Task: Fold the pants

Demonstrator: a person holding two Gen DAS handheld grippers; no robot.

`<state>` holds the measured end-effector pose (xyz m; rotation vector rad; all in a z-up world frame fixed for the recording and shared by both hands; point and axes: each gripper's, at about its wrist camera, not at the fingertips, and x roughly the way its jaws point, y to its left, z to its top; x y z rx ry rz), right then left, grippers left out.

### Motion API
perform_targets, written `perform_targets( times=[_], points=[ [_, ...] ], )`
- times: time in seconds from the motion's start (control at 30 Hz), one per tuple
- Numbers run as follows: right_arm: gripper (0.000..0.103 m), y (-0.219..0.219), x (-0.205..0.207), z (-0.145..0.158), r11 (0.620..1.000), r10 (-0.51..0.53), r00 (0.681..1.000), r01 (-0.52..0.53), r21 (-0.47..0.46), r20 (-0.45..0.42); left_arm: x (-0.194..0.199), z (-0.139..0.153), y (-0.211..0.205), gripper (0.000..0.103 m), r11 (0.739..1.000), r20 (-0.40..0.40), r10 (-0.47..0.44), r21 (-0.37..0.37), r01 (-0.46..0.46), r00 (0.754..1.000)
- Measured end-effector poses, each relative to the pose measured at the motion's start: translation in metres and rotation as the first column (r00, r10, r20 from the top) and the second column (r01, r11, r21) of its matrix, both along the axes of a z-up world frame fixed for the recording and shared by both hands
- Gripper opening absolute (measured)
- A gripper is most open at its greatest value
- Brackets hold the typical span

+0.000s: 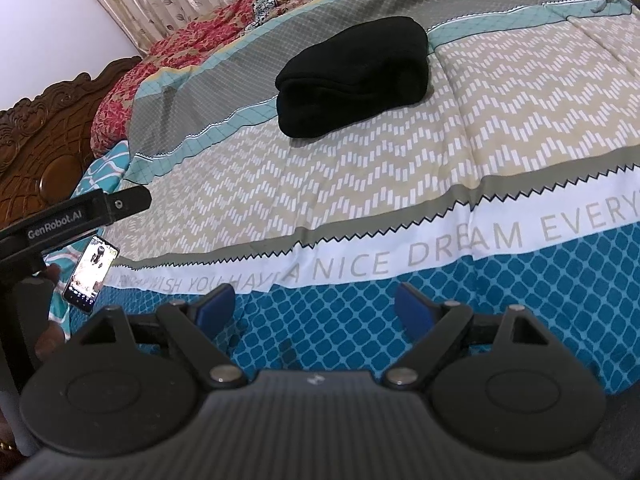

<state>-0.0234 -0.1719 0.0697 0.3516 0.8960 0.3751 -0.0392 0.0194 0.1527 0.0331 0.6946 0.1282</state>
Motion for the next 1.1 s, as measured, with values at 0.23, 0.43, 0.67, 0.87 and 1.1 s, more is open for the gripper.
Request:
perform_targets(
  times=[0.23, 0.43, 0.67, 0.87, 1.1],
  points=[
    [0.089, -0.002, 0.000, -0.001, 1.000, -0.005, 1.000, 0.005, 0.002, -0.008, 0.000, 0.002, -0.004, 0.103, 1.000, -0.006, -0.026, -0.002, 0.026, 1.000],
    [0.089, -0.004, 0.000, -0.001, 1.000, -0.005, 1.000, 0.005, 0.004, -0.010, 0.003, -0.002, -0.009, 0.103, 0.999, -0.026, -0.045, -0.007, 0.045, 0.999],
    [0.089, -0.006, 0.002, -0.003, 1.000, -0.013, 1.000, 0.013, 0.009, -0.016, 0.006, -0.009, -0.008, 0.103, 0.999, -0.078, -0.041, -0.036, 0.039, 0.996],
    [0.089, -0.008, 0.002, -0.004, 1.000, -0.016, 1.000, 0.016, 0.010, -0.021, 0.007, -0.012, -0.009, 0.103, 0.998, -0.099, -0.049, -0.035, 0.046, 0.994],
    [0.089, -0.008, 0.002, -0.006, 1.000, -0.019, 0.999, 0.020, 0.012, -0.030, 0.010, -0.018, -0.008, 0.103, 0.998, -0.127, -0.050, -0.042, 0.045, 0.991]
  ],
)
